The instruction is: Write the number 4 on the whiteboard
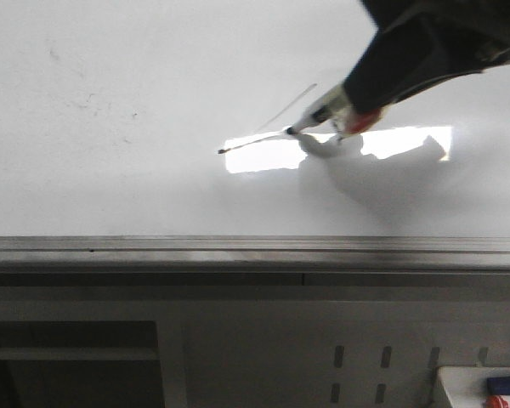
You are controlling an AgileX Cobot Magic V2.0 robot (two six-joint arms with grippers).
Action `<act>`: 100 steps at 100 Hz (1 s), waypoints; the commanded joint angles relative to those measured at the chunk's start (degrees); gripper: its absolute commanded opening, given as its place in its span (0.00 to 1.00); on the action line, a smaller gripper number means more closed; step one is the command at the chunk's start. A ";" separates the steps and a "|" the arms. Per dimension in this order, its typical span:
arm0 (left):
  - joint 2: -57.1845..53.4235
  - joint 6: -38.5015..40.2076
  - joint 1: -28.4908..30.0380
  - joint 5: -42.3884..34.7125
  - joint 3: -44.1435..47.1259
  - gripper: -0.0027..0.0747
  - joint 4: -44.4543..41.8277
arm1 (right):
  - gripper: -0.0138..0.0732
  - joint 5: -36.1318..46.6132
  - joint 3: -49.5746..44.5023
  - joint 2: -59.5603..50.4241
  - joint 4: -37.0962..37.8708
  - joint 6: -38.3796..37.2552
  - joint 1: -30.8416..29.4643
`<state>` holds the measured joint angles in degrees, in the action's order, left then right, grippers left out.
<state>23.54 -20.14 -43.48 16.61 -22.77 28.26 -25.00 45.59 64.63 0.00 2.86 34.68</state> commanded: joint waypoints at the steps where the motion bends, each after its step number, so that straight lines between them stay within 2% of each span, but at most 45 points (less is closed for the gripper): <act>1: 0.42 0.53 0.06 -4.41 -1.50 0.01 0.99 | 0.11 -7.29 0.79 -2.84 5.71 -0.45 -5.27; 12: 0.42 0.53 0.06 -4.41 -1.50 0.01 0.99 | 0.11 -12.10 0.47 -6.63 8.10 -0.45 -9.11; 36: 0.42 0.53 0.06 -5.97 -1.50 0.01 0.99 | 0.11 -8.75 -0.28 -9.18 8.06 -0.45 -10.75; 54: 0.42 0.53 0.06 -6.52 -1.50 0.01 0.99 | 0.11 -1.93 3.75 -11.93 0.41 -0.45 -6.71; 70: 0.42 0.53 0.06 -6.65 -1.50 0.01 0.99 | 0.11 -0.47 7.59 -10.10 0.42 -0.45 -1.65; 100: 0.42 0.53 0.06 -6.89 -1.50 0.01 0.89 | 0.11 -1.13 7.68 -0.66 0.42 -0.45 -1.32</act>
<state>23.54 -20.14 -43.48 14.05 -22.77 28.26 -30.11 51.33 63.07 0.40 2.44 33.30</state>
